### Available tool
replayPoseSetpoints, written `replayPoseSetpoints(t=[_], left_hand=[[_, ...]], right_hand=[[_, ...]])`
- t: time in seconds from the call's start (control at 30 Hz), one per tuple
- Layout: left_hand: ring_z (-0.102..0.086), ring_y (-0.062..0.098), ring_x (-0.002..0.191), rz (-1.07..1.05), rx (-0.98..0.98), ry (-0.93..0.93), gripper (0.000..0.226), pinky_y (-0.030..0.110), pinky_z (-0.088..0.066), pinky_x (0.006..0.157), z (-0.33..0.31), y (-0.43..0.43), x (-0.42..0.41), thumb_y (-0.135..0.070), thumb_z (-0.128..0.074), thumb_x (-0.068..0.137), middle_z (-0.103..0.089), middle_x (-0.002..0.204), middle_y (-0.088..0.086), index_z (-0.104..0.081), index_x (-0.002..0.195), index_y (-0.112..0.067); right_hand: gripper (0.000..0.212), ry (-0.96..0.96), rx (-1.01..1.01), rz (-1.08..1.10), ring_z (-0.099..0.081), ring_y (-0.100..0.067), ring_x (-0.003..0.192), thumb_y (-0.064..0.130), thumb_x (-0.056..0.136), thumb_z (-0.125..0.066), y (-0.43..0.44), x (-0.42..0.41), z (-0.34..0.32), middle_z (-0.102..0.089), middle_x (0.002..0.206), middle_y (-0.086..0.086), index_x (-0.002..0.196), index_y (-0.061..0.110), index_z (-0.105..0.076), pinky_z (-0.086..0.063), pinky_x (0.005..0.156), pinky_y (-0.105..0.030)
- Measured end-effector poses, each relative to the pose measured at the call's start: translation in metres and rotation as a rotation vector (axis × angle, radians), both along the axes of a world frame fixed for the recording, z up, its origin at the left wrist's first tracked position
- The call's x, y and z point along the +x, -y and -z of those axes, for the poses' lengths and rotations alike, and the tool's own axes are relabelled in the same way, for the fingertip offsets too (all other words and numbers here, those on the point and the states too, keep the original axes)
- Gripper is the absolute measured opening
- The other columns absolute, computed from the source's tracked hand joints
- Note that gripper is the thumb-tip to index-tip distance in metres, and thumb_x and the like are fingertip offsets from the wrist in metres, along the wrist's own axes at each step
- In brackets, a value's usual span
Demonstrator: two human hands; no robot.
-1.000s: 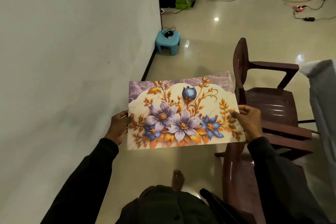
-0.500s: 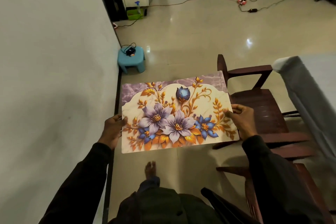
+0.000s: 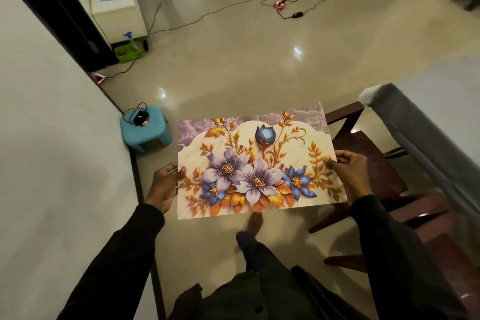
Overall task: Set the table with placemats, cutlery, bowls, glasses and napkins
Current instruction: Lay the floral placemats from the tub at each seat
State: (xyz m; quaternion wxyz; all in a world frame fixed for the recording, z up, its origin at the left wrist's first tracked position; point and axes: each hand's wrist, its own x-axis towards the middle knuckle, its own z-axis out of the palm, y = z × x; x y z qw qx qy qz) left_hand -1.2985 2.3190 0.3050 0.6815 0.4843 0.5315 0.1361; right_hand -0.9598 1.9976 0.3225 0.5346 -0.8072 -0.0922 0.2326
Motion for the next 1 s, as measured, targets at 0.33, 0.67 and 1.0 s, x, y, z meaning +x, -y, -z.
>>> replayPoseSetpoints(t=[0.33, 0.67, 1.0], left_hand=[[-0.068, 0.034, 0.105, 0.109, -0.002, -0.02, 0.017, 0.059, -0.05, 0.103, 0.0, -0.139, 0.176, -0.008, -0.062, 0.1, -0.074, 0.118, 0.016, -0.067, 0.116, -0.011], [-0.07, 0.036, 0.102, 0.309, 0.032, -0.02, 0.014, 0.053, -0.055, 0.097, -0.006, -0.246, 0.347, -0.011, -0.065, 0.099, -0.075, 0.11, 0.013, -0.068, 0.113, -0.013], [-0.068, 0.034, 0.098, 0.607, 0.016, -0.027, 0.019, 0.056, -0.051, 0.098, 0.006, -0.356, 0.543, -0.009, -0.067, 0.097, -0.077, 0.106, 0.013, -0.071, 0.115, -0.01]], right_hand=[[0.025, 0.022, 0.003, 0.133, -0.074, -0.021, 0.086, 0.012, 0.087, -0.078, -0.102, 0.128, -0.005, -0.074, 0.098, -0.012, 0.107, -0.001, -0.069, -0.055, 0.067, -0.028], [0.028, -0.023, -0.026, 0.35, -0.073, -0.013, 0.081, 0.012, 0.086, -0.079, -0.166, 0.226, -0.007, -0.075, 0.097, -0.01, 0.11, 0.0, -0.069, -0.055, 0.063, -0.023], [0.025, -0.033, -0.017, 0.669, -0.075, -0.018, 0.083, 0.012, 0.088, -0.076, -0.227, 0.297, 0.0, -0.075, 0.099, -0.01, 0.11, 0.002, -0.069, -0.059, 0.068, -0.029]])
